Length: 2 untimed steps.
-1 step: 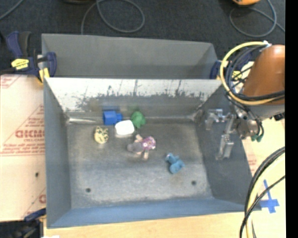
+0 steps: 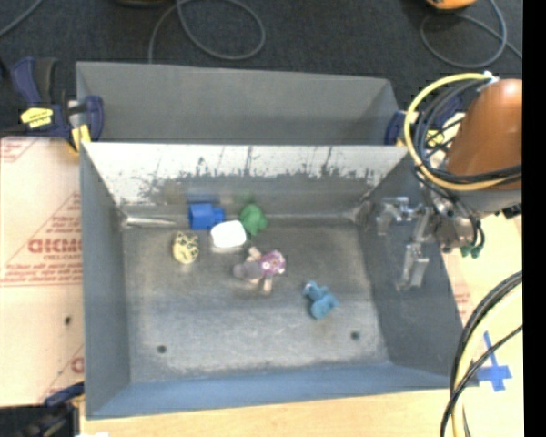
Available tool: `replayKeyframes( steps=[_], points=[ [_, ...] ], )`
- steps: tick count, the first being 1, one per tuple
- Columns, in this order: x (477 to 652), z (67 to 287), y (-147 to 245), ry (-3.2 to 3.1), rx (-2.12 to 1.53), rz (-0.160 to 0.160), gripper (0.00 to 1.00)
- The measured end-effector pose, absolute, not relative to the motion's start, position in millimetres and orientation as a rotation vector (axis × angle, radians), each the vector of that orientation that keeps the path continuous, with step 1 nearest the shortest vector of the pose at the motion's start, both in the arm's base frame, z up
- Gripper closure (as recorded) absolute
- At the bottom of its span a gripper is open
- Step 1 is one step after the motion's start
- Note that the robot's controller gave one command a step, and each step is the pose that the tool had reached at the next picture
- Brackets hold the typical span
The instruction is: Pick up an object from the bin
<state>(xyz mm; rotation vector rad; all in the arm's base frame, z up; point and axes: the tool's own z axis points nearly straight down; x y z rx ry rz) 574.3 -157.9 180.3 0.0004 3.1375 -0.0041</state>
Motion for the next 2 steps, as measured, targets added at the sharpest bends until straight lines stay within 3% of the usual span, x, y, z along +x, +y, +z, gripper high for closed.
replayKeyframes(
  steps=[1,2],
  points=[
    [558.3,120.7,-122.6,3.135,0.061,-0.003,0.00],
    [551.3,90.5,-105.5,3.144,0.065,0.000,0.00]
  ],
)
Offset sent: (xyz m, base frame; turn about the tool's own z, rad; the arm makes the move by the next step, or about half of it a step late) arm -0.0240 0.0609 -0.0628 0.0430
